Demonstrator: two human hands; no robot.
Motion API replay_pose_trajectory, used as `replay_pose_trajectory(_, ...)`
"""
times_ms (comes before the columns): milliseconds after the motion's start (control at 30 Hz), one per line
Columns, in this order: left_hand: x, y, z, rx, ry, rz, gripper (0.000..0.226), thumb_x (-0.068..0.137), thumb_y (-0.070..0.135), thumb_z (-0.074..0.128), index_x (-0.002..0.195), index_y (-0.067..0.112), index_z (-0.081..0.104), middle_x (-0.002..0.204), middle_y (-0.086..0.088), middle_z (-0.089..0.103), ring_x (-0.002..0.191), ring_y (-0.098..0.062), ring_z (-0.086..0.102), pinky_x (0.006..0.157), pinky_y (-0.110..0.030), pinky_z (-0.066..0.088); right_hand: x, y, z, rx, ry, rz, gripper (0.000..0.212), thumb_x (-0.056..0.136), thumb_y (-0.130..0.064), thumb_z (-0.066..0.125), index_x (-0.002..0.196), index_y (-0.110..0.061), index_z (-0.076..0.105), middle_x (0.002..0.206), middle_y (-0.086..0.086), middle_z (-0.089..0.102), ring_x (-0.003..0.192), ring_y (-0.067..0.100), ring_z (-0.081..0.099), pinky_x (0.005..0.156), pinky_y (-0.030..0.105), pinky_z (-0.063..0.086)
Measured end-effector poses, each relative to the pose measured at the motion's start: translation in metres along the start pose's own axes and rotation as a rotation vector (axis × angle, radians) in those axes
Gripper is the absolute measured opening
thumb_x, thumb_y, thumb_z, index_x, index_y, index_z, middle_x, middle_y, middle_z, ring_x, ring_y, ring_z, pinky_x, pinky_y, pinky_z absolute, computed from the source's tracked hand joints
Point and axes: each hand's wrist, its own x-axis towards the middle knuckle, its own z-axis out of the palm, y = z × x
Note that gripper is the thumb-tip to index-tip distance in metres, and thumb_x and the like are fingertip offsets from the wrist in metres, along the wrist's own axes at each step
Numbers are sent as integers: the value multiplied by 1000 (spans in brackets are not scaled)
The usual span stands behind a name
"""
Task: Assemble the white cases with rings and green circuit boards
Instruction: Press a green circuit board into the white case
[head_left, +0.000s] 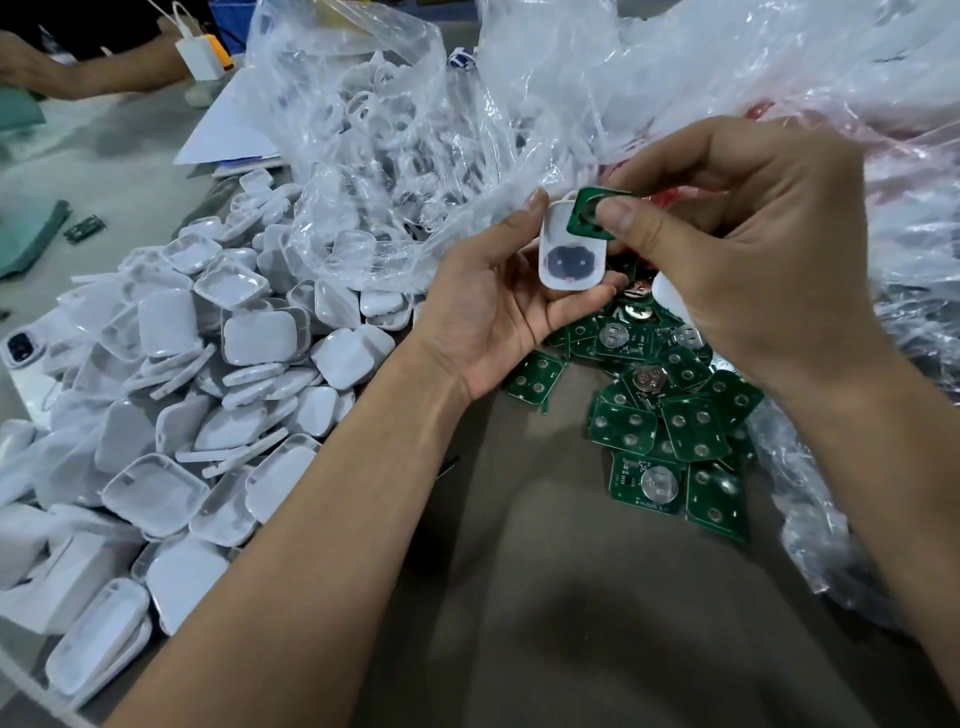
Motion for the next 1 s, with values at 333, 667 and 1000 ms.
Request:
replay_pose_trajectory(333,0,-2,1,9,9,5,31,104,26,53,103,-1,68,86,-15,74,70,-29,75,59,-29,63,0,8,2,42,-18,65,14,89,-23,83,102,-20,79,87,-2,79,71,18,76,66,47,64)
replay_pose_trajectory(667,0,-3,0,-14,-4,8,29,105,24,52,108,-2,64,89,-17,75,74,-29,76,66,-33,65,0,8,1,116,5,147,12,90,-17,81,101,-16,79,93,-2,81,84,19,78,79,37,64)
replay_pose_trajectory(1000,2,0,1,-147,-5,43,40,108,24,46,128,-8,58,104,-26,72,93,-36,74,83,-40,63,9,1,-18,754,1,627,18,109,-16,48,102,-11,63,68,-6,60,54,4,42,43,15,35)
